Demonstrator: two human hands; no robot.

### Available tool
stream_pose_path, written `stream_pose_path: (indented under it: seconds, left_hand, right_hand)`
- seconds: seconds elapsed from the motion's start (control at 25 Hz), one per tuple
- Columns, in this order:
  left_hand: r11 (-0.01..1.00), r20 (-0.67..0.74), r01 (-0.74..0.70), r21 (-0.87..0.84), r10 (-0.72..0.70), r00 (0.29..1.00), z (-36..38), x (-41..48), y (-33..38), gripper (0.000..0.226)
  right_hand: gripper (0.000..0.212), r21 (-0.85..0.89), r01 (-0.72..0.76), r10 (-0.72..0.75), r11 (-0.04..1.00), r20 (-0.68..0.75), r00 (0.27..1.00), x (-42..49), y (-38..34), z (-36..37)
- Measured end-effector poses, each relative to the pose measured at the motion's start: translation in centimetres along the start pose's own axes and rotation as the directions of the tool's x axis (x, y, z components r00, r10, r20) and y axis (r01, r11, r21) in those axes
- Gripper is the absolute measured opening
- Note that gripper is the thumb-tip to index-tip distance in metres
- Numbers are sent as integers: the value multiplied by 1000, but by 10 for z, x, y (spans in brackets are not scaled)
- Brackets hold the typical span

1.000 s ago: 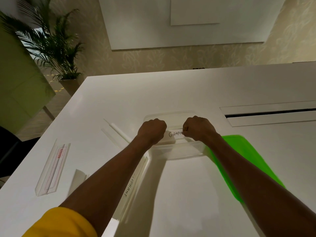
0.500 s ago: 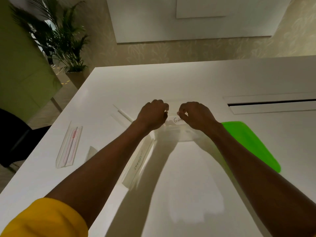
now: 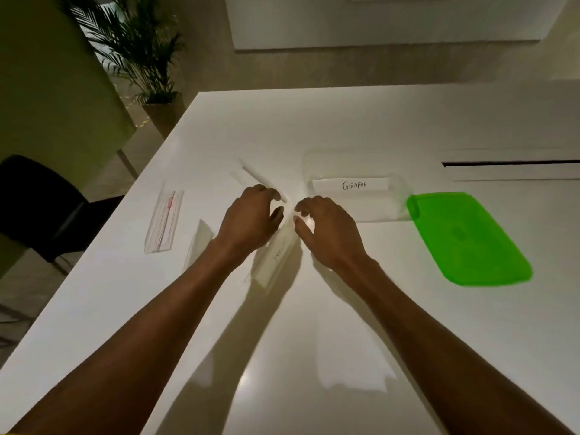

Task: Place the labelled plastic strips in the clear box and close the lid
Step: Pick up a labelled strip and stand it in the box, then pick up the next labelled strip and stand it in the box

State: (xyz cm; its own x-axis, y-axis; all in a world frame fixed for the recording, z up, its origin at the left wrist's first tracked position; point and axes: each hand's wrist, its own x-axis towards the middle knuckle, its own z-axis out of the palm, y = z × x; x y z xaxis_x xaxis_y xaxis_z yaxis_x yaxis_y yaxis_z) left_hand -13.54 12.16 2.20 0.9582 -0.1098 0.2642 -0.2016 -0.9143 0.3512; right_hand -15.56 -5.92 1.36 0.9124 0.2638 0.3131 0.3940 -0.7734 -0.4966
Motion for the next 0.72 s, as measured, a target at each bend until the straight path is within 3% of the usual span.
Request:
stream_pose_path:
  seconds: [0.28,0.56,0.72]
  left_hand:
    - [948,99,227,-221,-210,973,35,-37,-12,26]
    - [904,188,291,-314,-242,952,41,-49,-11,24]
    - [826,212,390,-408,-330,920,36,-60,-13,20]
  right_hand:
    - [35,122,-122,111,985,92,990,-37,-15,41]
    - [34,154,-183,162,971,139,977,-59,-13,65]
    - [37,230,-174,146,958,133,980,-65,-14,74]
